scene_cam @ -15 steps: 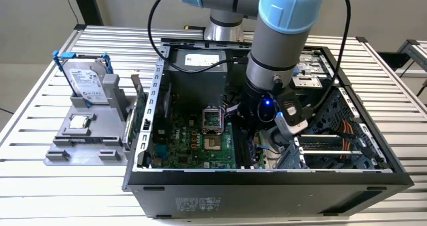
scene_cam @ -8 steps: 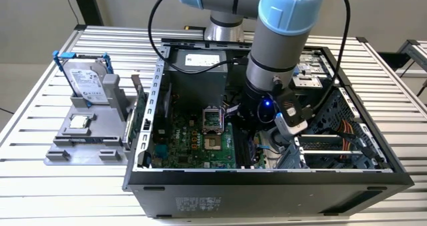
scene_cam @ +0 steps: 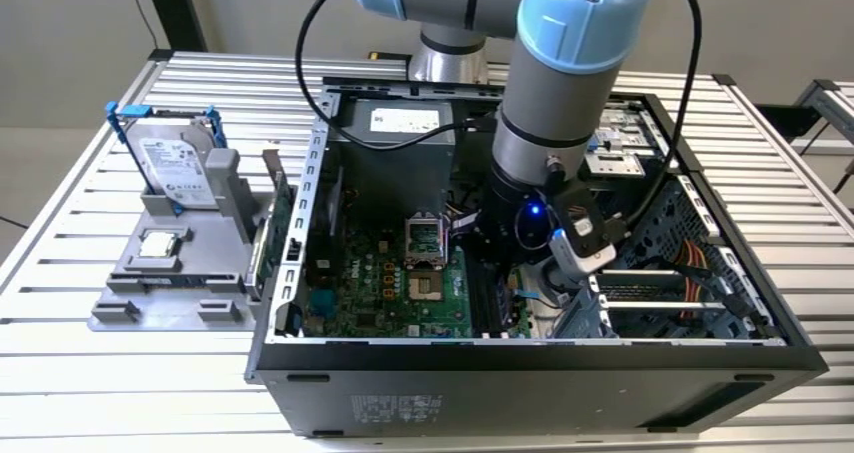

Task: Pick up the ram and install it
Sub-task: 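Insert the ram into the slot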

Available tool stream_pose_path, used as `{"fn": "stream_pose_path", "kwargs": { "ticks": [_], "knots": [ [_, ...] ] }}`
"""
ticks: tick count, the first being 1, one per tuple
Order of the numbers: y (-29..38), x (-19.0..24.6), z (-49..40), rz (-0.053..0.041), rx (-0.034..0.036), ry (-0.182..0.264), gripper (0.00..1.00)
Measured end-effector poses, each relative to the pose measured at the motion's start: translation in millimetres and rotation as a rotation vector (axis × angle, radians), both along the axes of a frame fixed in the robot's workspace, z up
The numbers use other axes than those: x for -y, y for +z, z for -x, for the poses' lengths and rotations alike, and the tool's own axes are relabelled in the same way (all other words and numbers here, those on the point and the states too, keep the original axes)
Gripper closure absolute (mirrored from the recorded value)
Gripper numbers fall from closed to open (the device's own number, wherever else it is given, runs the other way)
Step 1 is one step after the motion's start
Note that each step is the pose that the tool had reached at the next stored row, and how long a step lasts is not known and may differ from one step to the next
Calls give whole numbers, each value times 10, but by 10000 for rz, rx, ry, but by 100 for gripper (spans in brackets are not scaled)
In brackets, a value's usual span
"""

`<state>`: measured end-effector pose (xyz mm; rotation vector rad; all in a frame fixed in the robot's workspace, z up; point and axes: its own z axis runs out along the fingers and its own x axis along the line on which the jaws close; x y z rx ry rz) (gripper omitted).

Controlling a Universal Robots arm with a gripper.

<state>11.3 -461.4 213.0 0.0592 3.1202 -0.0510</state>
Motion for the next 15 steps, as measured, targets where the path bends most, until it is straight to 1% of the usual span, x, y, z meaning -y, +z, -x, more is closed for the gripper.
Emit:
{"fn": "stream_pose_path", "kwargs": {
  "ticks": [5,11,15],
  "knots": [
    [-1,1,24,-1,1,1,100],
    [-20,1,26,22,-1,0,100],
    [-22,1,26,21,0,0,100]
  ]
}}
